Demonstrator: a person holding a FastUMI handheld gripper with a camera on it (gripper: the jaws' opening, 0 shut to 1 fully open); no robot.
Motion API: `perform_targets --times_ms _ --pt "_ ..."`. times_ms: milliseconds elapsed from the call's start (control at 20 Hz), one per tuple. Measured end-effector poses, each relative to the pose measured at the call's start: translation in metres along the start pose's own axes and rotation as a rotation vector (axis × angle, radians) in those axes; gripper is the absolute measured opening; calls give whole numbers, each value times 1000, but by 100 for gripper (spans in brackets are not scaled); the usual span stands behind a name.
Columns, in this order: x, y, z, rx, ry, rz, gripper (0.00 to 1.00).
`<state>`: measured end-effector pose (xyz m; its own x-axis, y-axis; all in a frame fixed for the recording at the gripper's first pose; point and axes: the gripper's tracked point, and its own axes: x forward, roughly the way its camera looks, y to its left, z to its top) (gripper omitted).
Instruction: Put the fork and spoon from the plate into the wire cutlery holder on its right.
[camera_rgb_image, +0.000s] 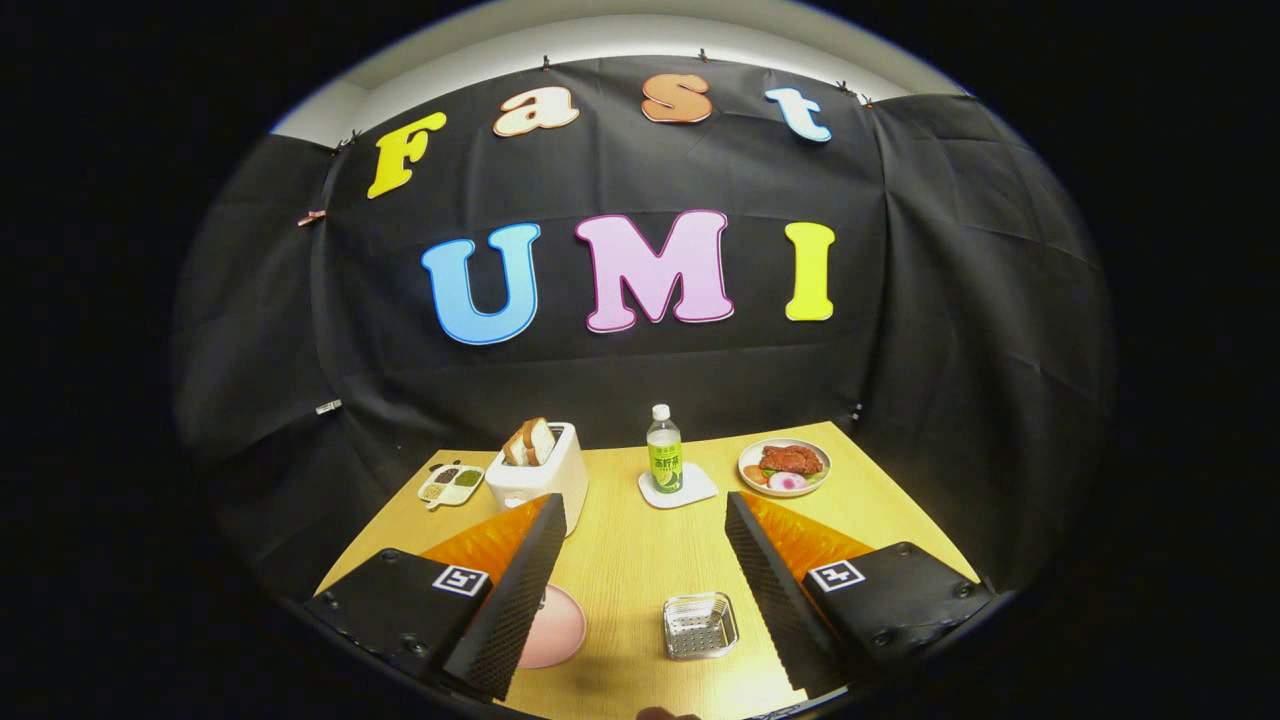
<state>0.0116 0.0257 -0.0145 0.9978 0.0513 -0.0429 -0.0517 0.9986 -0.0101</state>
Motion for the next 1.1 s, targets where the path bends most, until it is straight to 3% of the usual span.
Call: perform_targets --times_ms 450,800,1100 --pt "18 51 -45 -44 111 99 100" --pt "41 100 -128 -139 357 148 100" --pt "50 126 -212 -145 584 147 100"
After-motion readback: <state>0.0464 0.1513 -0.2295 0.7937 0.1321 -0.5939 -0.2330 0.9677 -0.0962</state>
